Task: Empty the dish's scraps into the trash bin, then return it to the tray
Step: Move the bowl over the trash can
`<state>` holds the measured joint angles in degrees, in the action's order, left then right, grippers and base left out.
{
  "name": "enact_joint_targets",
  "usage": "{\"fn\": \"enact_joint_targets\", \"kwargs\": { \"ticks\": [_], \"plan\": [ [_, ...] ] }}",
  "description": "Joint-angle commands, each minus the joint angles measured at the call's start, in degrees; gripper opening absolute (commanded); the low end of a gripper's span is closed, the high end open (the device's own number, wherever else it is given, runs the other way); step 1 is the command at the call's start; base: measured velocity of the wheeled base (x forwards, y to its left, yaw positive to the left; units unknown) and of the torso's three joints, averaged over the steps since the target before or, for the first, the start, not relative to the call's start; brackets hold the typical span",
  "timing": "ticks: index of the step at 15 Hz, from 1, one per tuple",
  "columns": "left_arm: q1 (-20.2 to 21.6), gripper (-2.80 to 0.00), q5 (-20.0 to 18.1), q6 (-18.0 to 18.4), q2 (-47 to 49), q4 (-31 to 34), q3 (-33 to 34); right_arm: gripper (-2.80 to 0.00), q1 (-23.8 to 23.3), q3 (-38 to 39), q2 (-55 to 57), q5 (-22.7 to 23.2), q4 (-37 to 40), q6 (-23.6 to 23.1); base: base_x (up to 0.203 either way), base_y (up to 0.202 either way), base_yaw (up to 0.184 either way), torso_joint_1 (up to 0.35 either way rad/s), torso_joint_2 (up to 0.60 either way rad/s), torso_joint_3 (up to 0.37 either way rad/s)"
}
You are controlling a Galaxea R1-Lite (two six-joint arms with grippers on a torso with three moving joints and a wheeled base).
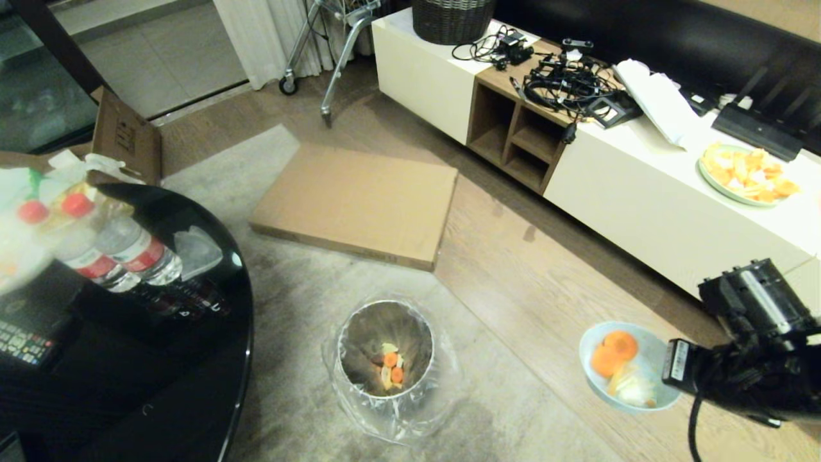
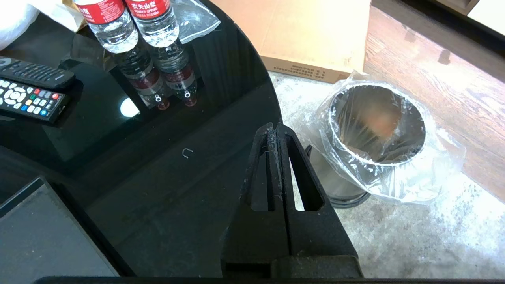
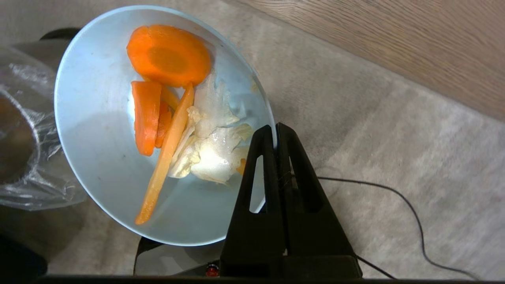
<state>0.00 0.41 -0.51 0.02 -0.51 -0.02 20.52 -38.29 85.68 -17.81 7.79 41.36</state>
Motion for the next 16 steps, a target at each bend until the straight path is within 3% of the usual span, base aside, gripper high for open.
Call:
{"fn": "enact_joint_targets", "kwargs": {
  "ticks": [1,7,11,16],
  "plan": [
    [0.0,-2.8,0.0,0.0,0.0,0.0,0.0,-2.8,3.7,-3.9,5.3,-0.3,0.0,0.3,0.0,0.0,0.0,0.0,0.0,0.0],
    [0.0,-2.8,0.0,0.0,0.0,0.0,0.0,-2.8,8.4,-15.6,13.5,-0.6,0.0,0.2,0.0,0.0,0.0,0.0,0.0,0.0],
    [0.0,-2.8,0.0,0.0,0.0,0.0,0.0,-2.8,12.0,-23.6,19.1,-3.6,0.0,-0.6,0.0,0.0,0.0,0.0,0.0,0.0],
    [0.0,-2.8,0.0,0.0,0.0,0.0,0.0,-2.8,15.0,-24.8,21.9,-6.8,-4.0,-4.4,0.0,0.0,0.0,0.0,0.0,0.0]
  ]
}}
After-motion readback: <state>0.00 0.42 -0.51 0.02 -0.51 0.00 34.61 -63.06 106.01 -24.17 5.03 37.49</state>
